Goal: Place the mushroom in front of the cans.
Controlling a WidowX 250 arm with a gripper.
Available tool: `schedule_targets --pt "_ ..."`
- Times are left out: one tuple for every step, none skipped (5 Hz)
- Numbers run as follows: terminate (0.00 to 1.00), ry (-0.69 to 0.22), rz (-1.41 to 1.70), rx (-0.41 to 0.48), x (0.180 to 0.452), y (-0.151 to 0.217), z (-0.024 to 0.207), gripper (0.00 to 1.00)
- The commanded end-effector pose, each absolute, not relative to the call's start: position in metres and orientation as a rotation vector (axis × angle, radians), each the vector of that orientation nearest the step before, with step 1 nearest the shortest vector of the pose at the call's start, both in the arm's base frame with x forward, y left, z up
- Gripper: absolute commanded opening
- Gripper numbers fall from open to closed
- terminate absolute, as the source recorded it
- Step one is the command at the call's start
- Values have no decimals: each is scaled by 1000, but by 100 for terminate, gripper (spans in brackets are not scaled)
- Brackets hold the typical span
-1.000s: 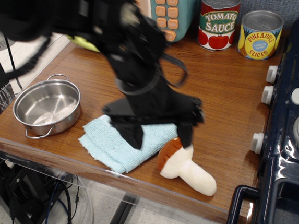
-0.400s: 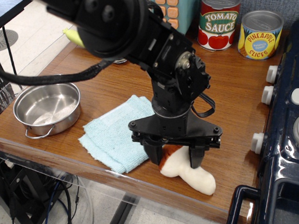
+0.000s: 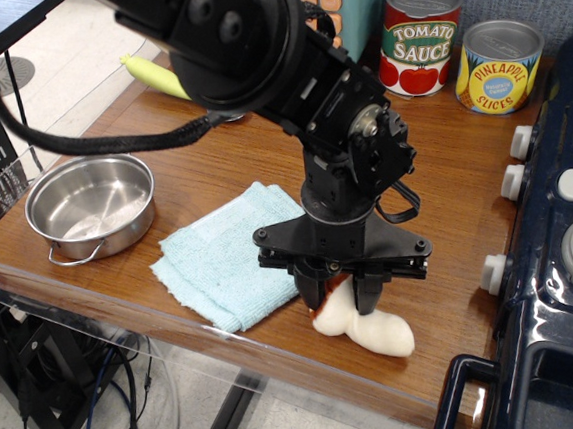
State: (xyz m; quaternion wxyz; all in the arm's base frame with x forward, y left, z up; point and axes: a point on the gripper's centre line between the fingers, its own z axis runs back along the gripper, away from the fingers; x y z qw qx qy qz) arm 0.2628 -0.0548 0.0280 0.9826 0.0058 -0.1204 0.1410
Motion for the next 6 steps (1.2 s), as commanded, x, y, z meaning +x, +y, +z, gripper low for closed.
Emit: schedule_targets --pt "0 -307 350 -43 269 -35 64 0" --pt "0 -319 421 -43 283 -25 86 0" --pt "0 -317 476 -74 304 -16 98 0" --pt "0 -304 534 -58 335 -10 103 0" --pt "0 -301 567 -70 368 -10 103 0" --pt "0 -314 585 -45 398 -16 100 0"
